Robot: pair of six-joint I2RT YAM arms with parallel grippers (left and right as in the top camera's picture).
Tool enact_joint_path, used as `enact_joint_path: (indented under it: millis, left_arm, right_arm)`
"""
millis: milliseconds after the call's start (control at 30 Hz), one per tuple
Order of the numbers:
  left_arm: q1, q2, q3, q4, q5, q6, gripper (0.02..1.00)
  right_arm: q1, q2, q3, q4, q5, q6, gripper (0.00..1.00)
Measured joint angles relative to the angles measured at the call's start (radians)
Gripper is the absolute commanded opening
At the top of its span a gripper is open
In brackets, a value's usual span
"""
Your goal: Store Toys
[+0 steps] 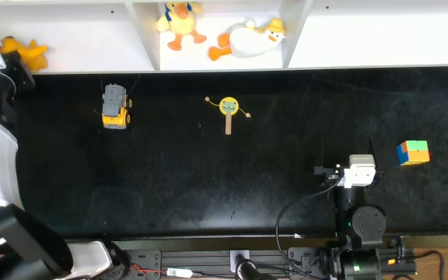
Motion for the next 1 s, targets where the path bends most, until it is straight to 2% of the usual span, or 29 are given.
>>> enact_joint_path:
  millis: [933,967,1000]
  left_arm:
    - [-0.028,0.089,0.019,0.118,0.001,-0.026,0.240]
    - [-0.028,0.091,0.021,0.119,0.002,-0.026,0.314]
    - [-0.028,0.093,0.022,0.119,0.001,-0.024,0.452]
  right_arm:
    - [0.000,0.000,0.000,0.000,0.000,0.000,0.996]
    - [0.000,0.000,0.000,0.000,0.000,0.000,0.996]
    - [0.000,0.000,0.000,0.000,0.000,0.000,0.996]
